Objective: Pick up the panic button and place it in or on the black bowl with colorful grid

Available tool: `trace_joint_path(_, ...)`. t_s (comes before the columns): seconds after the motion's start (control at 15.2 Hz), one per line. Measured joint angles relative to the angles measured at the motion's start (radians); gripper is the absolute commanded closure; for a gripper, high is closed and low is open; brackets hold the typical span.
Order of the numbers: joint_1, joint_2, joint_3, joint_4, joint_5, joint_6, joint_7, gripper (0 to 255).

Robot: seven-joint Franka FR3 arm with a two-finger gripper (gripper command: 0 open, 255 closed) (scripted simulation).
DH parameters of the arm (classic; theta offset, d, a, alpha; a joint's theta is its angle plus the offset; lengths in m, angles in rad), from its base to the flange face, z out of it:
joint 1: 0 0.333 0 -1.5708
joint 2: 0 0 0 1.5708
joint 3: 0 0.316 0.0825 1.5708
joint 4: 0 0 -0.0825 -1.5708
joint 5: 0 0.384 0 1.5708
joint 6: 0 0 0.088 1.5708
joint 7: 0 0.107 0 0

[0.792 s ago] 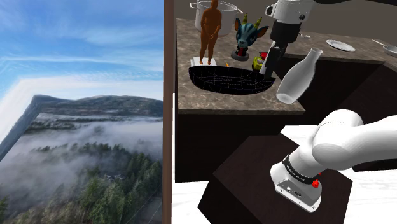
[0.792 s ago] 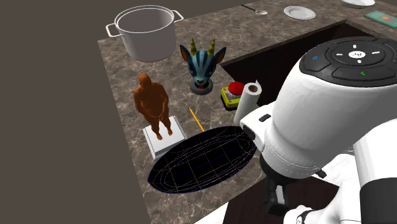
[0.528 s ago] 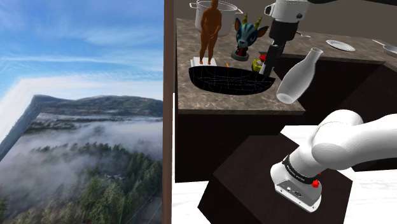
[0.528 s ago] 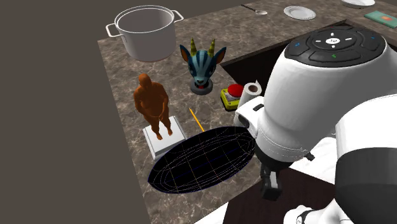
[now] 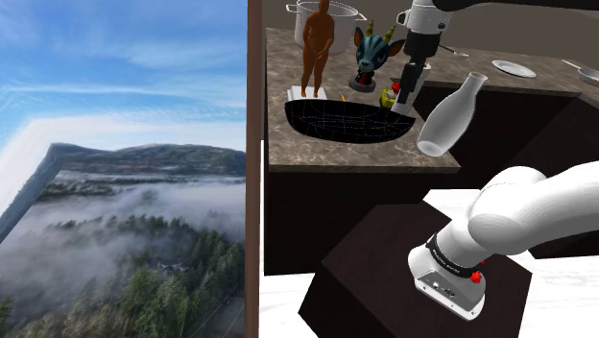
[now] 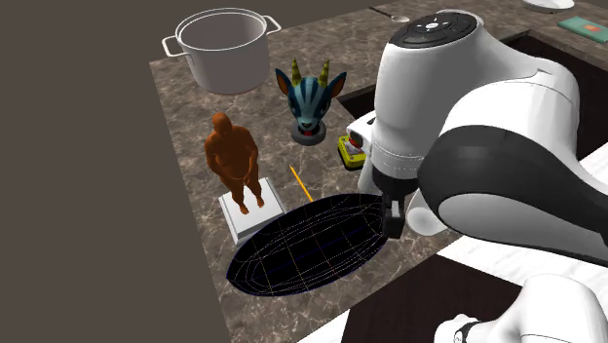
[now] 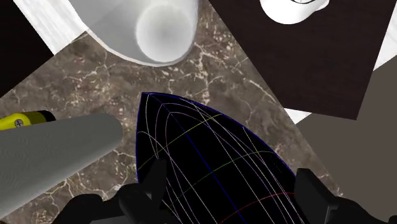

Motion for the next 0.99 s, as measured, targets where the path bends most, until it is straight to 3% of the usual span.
trace_joint_path(0.53, -0.034, 0.222, -0.126, 0.154, -0.051, 0.079, -0.182, 0)
trace_joint_path(0.99, -0.069, 0.457, -0.218, 0.345, -0.033, 0.132, -0.348, 0)
